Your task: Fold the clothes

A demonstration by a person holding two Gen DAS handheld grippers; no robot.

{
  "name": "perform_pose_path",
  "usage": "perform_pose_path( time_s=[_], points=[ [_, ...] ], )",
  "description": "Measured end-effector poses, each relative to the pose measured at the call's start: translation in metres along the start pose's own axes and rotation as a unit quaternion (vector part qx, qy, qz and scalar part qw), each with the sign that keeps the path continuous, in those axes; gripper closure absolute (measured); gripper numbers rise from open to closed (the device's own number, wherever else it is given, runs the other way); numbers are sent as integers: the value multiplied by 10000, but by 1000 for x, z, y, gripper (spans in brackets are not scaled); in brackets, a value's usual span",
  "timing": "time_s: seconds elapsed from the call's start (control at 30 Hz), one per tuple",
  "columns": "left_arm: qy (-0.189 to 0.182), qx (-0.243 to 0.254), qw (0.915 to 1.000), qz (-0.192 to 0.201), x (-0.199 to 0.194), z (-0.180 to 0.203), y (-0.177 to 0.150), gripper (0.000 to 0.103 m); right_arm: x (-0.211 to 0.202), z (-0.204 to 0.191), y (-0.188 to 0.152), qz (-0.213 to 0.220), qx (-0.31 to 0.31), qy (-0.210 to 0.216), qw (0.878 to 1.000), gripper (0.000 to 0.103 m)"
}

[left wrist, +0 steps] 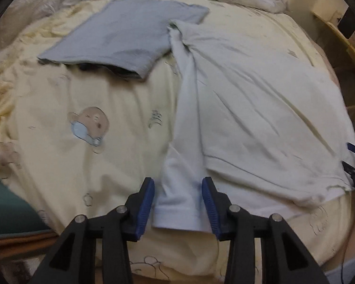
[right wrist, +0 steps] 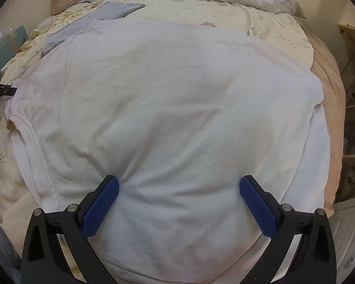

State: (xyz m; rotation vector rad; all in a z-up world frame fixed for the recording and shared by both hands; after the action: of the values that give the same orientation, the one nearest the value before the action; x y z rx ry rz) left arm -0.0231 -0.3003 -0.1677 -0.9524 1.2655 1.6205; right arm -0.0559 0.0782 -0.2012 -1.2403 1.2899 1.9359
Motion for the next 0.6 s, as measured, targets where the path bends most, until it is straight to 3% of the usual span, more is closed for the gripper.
perform_pose_path(
  time_s=[0.03, 0.13, 0.4, 0.47, 0.53, 0.6],
  points=[
    [-70, -106, 9999, -9, 0, 0, 0, 61, 0, 0, 0, 8, -4, -1, 10000, 0],
    [-232, -275, 9993, 105, -8, 5, 0, 98, 1, 1, 0, 22, -12, 14, 10000, 0],
    [-817, 51, 9910, 1058, -71, 50, 11, 98, 4, 3, 0, 34, -15, 55, 10000, 0],
    [-513, 213, 9964, 642, -57, 46, -1, 98, 5, 3, 1, 34, -17, 60, 10000, 0],
    [17, 191, 9998, 67, -34, 26, -16, 97, 6, 4, 1, 29, -22, 66, 10000, 0],
    [-14, -620, 9963, -590, -7, 2, -31, 91, 8, 4, 2, 18, -21, 67, 10000, 0]
  ],
)
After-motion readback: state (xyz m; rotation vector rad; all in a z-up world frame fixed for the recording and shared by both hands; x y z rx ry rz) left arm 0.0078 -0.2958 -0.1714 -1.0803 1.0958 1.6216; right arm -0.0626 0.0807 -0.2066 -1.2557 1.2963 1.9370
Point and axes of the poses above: each gripper's, at about its wrist camera, not at the fingertips, and x roughly the way its jaws point, z to its right, y to its top, the point moved 10 cm from there along x, roughly the way its jaws point, and after that the axes turned 8 degrees about -y, right-handed, at the moved point
